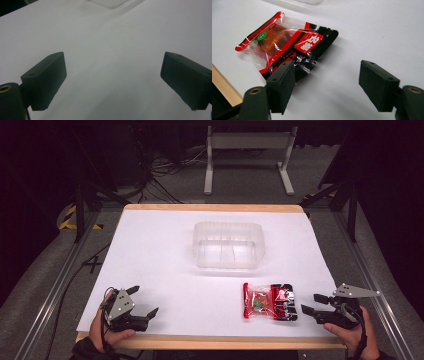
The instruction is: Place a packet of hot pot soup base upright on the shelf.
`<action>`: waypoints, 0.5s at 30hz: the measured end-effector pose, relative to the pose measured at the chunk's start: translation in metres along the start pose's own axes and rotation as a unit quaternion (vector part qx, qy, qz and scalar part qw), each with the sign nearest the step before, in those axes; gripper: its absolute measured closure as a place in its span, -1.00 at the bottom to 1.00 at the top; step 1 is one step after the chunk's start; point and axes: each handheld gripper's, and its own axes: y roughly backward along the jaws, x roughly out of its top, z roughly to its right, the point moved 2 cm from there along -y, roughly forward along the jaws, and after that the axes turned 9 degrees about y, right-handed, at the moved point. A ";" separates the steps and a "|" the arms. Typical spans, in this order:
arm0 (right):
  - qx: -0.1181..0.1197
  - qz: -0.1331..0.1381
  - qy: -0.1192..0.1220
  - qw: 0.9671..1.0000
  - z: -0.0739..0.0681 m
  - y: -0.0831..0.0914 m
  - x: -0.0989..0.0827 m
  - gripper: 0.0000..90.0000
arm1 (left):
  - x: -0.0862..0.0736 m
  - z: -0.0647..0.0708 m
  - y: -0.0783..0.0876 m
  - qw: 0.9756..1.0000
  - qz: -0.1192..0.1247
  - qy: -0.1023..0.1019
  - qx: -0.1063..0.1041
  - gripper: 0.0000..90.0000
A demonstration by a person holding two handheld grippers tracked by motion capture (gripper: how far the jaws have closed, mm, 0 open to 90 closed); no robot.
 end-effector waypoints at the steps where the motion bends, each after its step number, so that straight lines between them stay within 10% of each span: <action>1: 0.004 0.001 -0.003 1.000 0.000 0.000 -0.001 -0.37 | 0.000 0.000 0.000 1.000 -0.001 -0.002 -0.001 -0.84; 15: 0.040 -0.030 -0.019 0.999 -0.008 -0.017 -0.005 -0.54 | 0.001 0.001 -0.001 1.000 -0.002 -0.012 0.000 -0.84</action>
